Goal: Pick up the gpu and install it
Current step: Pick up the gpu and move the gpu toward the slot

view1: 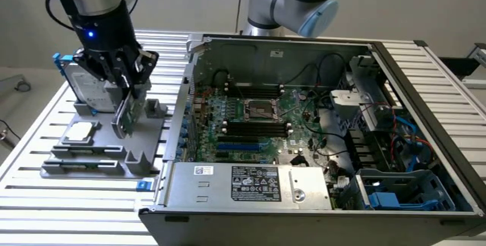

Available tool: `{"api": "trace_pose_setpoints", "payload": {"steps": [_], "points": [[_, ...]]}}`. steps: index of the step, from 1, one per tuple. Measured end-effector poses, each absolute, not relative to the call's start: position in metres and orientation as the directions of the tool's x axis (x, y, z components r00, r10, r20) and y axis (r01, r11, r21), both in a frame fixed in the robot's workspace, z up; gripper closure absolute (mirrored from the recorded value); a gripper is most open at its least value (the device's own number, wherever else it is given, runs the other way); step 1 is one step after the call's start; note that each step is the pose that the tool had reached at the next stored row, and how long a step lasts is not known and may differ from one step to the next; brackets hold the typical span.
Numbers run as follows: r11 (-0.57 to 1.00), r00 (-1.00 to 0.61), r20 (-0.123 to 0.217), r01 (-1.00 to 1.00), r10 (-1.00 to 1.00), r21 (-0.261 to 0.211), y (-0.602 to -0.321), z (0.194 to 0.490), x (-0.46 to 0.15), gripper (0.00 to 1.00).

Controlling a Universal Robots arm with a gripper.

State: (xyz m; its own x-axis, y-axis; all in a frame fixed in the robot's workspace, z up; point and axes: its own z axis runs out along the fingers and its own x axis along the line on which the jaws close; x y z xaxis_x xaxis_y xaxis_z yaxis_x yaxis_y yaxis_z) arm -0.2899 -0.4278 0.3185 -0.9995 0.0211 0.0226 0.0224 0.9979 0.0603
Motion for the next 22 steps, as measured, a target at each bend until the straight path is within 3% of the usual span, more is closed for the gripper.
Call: {"api": "trace_pose_setpoints", "payload": {"steps": [22], "points": [[0.998, -0.999, 0.042, 0.024, 0.021, 0.060, -0.428, 0.410, -0.214, 0.73]]}}
